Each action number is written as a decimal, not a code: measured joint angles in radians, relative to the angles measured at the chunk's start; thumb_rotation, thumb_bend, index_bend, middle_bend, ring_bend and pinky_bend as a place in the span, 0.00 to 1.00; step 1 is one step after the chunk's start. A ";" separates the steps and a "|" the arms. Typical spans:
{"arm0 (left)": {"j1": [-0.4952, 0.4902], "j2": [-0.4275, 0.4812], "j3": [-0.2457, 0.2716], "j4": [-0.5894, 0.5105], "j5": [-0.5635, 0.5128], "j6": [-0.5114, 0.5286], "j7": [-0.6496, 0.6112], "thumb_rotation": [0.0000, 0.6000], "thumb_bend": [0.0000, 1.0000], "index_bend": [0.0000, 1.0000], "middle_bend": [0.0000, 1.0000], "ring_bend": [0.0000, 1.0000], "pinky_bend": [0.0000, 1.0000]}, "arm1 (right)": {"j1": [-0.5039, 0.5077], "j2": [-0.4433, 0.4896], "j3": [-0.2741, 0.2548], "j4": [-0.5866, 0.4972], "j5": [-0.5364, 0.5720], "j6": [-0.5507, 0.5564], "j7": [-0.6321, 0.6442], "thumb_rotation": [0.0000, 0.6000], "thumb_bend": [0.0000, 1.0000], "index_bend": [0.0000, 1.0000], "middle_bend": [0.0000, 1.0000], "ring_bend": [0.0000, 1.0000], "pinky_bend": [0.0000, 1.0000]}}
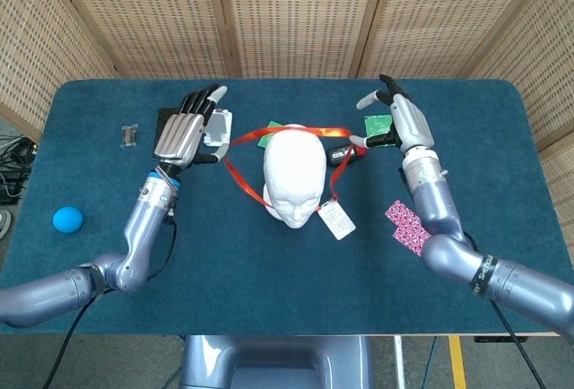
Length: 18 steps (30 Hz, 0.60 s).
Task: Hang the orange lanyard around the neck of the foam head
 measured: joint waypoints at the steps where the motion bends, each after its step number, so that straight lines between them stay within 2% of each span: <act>1: 0.002 0.003 -0.001 0.001 0.005 0.001 -0.010 1.00 0.15 0.00 0.00 0.00 0.00 | 0.001 -0.003 -0.001 0.003 -0.003 0.007 -0.003 1.00 0.03 0.12 0.01 0.00 0.00; 6: 0.008 0.024 -0.004 -0.004 0.021 0.001 -0.043 1.00 0.08 0.00 0.00 0.00 0.00 | 0.002 -0.012 -0.006 0.003 -0.019 0.045 -0.022 1.00 0.02 0.11 0.01 0.00 0.00; 13: 0.034 0.061 0.009 -0.038 0.066 0.028 -0.065 1.00 0.08 0.00 0.00 0.00 0.00 | -0.021 0.009 -0.015 -0.032 -0.059 0.098 -0.043 1.00 0.03 0.11 0.01 0.00 0.00; 16: 0.064 0.099 0.025 -0.062 0.099 0.058 -0.070 1.00 0.08 0.00 0.00 0.00 0.00 | -0.054 0.038 -0.035 -0.057 -0.096 0.126 -0.056 1.00 0.11 0.12 0.03 0.00 0.00; 18: 0.091 0.131 0.038 -0.087 0.120 0.079 -0.072 1.00 0.08 0.00 0.00 0.00 0.00 | -0.084 0.065 -0.054 -0.079 -0.120 0.138 -0.063 1.00 0.21 0.13 0.12 0.02 0.00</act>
